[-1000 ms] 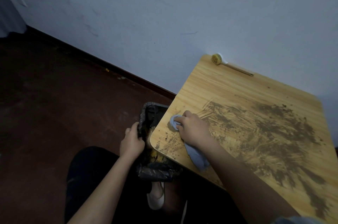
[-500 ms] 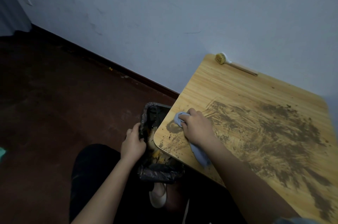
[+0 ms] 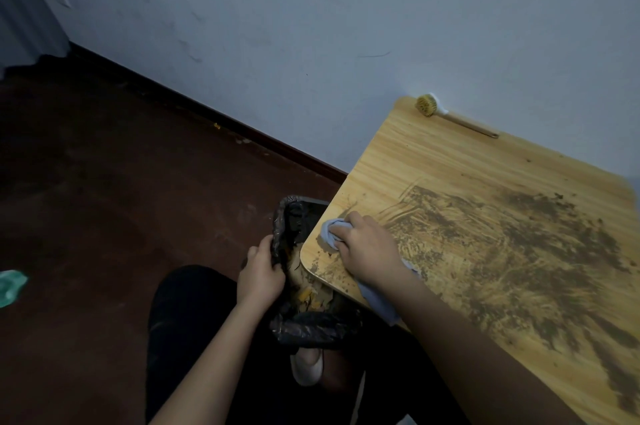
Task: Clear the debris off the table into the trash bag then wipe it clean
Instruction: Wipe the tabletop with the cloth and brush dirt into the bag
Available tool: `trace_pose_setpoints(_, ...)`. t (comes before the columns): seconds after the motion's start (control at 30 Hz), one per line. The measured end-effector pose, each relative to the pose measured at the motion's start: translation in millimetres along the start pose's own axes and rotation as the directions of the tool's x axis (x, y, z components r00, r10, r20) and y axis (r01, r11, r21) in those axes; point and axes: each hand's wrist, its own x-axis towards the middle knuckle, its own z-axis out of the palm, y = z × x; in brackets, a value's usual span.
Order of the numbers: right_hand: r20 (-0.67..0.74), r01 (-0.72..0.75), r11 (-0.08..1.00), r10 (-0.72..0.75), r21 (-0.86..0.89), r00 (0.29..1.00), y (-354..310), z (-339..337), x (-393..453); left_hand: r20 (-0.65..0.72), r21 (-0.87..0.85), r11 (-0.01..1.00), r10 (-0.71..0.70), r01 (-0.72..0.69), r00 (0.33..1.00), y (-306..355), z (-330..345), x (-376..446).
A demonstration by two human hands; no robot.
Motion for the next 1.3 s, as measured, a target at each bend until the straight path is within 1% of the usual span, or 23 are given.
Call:
trace_pose_setpoints(0.2, 0.009, 0.070, 0.998, -0.070, -0.007, 0.998, -4.9, -0.2, -0.5, -0.001, -0.021, 1.000, 0.005, -0.005, 1.000, -1.1, -2.4, -0.8)
trace_pose_setpoints(0.37, -0.034, 0.004, 1.000, -0.004, 0.010, 0.999, 2.9, -6.4, 3.6, 0.003, -0.024, 1.000, 0.014, -0.014, 1.000, -3.0, -3.4, -0.9)
trace_pose_setpoints(0.5, -0.008, 0.001, 1.000, -0.001, -0.023, 1.000, 3.0, -4.6, 2.1, 0.002, -0.025, 1.000, 0.003, -0.003, 1.000, -3.6, -3.3, -0.4)
trace_pose_setpoints(0.73, 0.013, 0.089, 0.995, -0.089, -0.048, 0.996, -7.4, 0.5, -1.9, 0.012, -0.018, 1.000, 0.003, -0.003, 1.000, -4.9, -3.2, -0.4)
trace_pose_setpoints(0.93, 0.017, 0.155, 0.988, -0.155, -0.003, 0.988, -10.7, -0.2, -6.1, 0.013, -0.027, 1.000, 0.001, -0.001, 1.000, -6.3, -4.0, -0.4)
trace_pose_setpoints(1.3, 0.043, 0.257, 0.966, -0.257, 0.014, 0.965, -13.3, -1.5, -14.1, 0.007, -0.045, 0.999, -0.017, 0.017, 1.000, -6.4, -4.3, -0.8)
